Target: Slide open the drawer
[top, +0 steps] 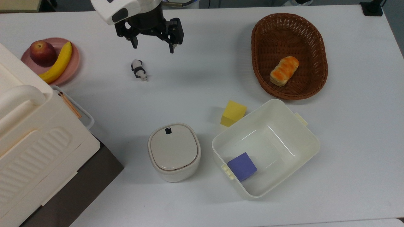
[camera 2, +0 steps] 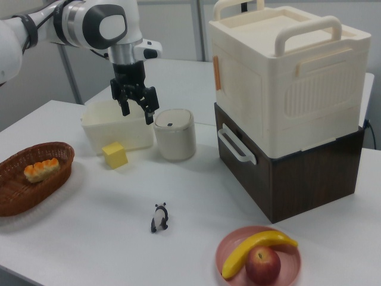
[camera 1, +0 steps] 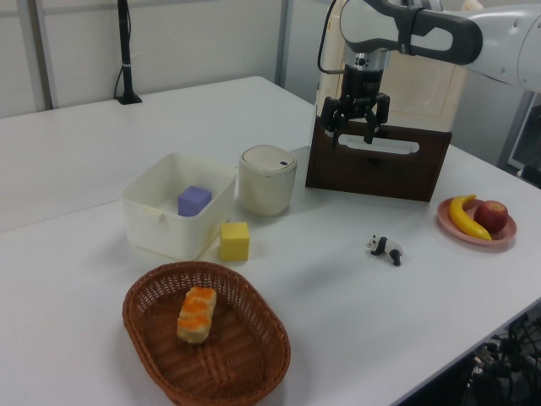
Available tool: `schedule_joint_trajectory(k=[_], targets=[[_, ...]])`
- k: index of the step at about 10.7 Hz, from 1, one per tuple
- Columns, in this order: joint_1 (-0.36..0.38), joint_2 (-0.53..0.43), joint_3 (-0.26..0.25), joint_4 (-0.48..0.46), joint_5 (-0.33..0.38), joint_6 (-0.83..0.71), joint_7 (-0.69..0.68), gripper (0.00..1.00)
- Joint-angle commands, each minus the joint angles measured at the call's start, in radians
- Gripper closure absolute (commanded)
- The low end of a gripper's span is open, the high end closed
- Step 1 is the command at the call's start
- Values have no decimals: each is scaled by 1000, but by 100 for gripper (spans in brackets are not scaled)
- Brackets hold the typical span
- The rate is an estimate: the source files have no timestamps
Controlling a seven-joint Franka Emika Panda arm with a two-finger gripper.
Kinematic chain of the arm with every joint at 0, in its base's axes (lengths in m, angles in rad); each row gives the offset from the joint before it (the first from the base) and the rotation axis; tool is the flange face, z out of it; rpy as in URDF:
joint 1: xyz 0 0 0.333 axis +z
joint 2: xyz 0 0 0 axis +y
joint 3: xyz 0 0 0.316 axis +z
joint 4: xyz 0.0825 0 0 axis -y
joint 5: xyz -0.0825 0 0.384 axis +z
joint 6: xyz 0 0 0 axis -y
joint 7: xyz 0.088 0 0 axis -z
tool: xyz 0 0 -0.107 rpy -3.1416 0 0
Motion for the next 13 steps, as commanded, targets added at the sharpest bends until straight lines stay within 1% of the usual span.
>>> schedule_joint_trajectory(k=[1,4,5,6,7,9,10,13], targets=[[9,-20,-1,-40,-17,6,-16,0],[9,-18,-1,-40,-19,18,-17,0],[5,-18,-2,-40,-20,62,-20,0],[2,-12,-1,-40,-52,87,-51,0],[2,-7,-1,-43,-89,87,-122,0],[-11,3,-2,-57,-99,113,-206,0],[-30,6,-2,-71,-105,142,-255,0],[-82,74,-2,-88,-177,288,-433,0]])
